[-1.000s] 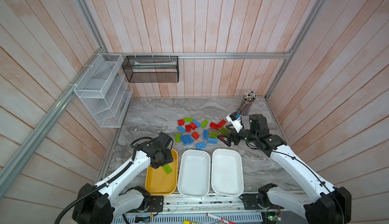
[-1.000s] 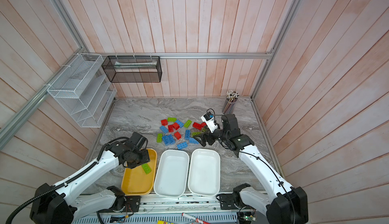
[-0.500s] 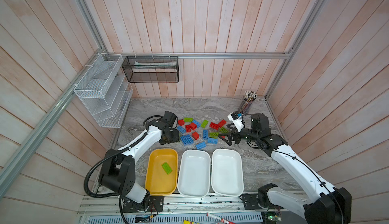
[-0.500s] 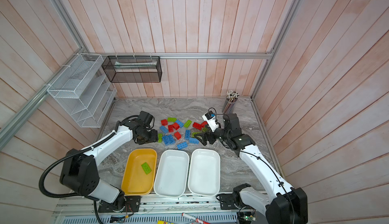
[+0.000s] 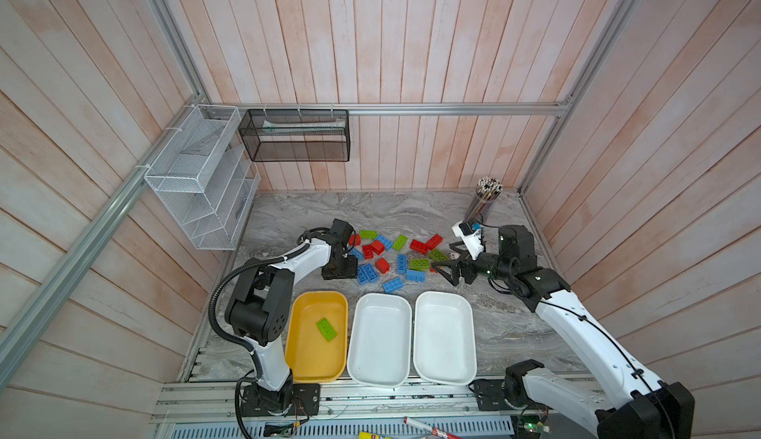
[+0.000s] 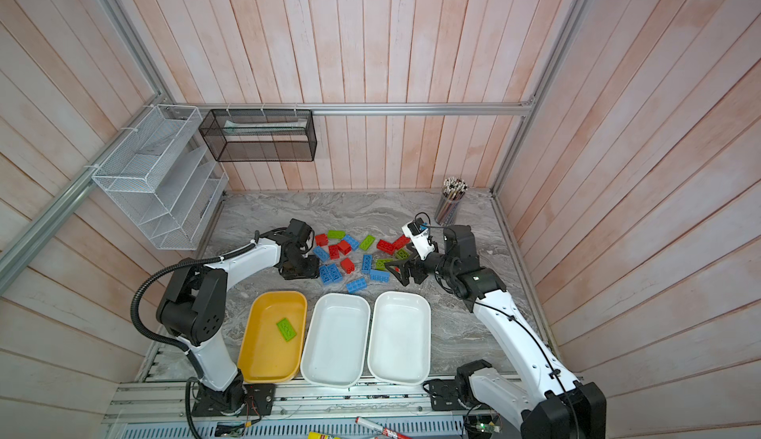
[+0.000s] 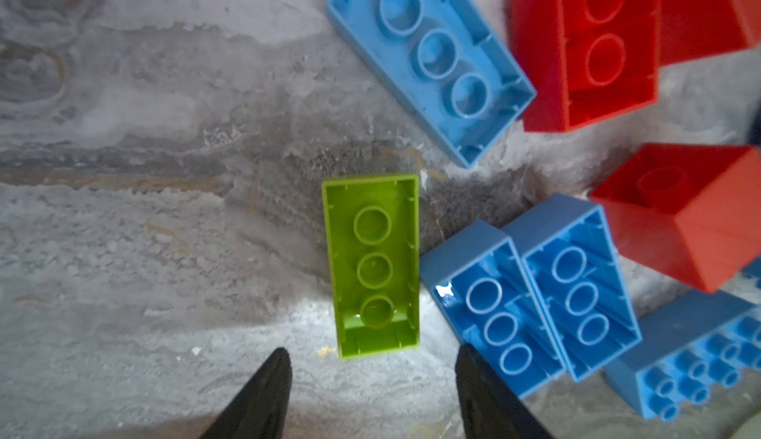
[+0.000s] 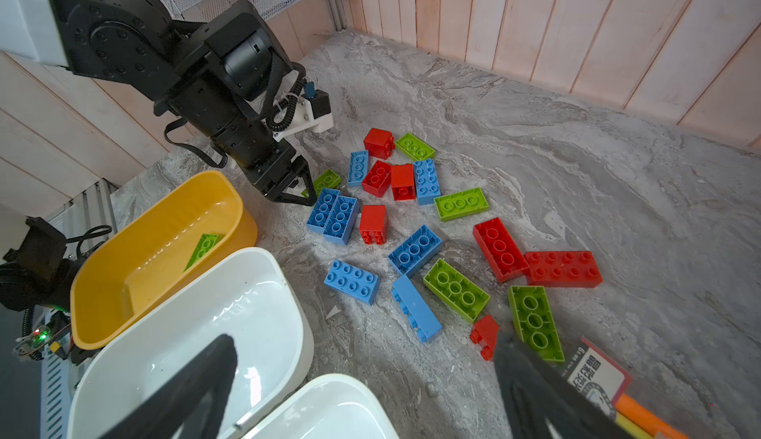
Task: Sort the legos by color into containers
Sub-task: 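Move the left gripper back to the pile and grasp another lime-green brick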
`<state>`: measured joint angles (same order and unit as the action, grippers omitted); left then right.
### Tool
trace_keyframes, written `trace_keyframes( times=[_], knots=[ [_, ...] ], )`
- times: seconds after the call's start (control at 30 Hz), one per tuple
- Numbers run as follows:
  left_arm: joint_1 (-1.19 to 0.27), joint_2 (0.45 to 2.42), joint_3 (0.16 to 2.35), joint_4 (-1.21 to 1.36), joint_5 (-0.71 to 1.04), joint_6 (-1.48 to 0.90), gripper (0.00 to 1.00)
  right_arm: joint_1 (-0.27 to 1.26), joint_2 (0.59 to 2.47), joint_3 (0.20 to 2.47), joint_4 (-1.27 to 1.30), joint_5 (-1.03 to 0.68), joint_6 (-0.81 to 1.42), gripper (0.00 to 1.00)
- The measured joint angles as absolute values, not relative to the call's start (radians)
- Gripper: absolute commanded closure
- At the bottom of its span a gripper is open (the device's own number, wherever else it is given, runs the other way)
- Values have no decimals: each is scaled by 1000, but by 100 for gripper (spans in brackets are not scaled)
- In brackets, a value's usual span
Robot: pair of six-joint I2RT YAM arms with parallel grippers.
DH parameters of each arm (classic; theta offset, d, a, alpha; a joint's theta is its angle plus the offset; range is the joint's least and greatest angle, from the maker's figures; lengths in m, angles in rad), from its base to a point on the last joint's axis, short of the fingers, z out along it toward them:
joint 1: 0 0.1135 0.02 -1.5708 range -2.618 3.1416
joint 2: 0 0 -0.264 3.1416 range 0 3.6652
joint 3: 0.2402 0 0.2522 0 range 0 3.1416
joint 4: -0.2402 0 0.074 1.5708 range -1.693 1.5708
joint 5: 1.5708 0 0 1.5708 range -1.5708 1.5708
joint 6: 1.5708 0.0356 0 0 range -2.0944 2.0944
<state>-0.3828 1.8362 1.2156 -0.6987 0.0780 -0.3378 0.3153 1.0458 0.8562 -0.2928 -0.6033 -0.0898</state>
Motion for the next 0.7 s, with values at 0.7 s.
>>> trace_keyframes(
  times=[0.7],
  knots=[
    [-378,1890,1253,-688,65,-306,42,315,1036,846,-293,-598,-82,2]
  ],
)
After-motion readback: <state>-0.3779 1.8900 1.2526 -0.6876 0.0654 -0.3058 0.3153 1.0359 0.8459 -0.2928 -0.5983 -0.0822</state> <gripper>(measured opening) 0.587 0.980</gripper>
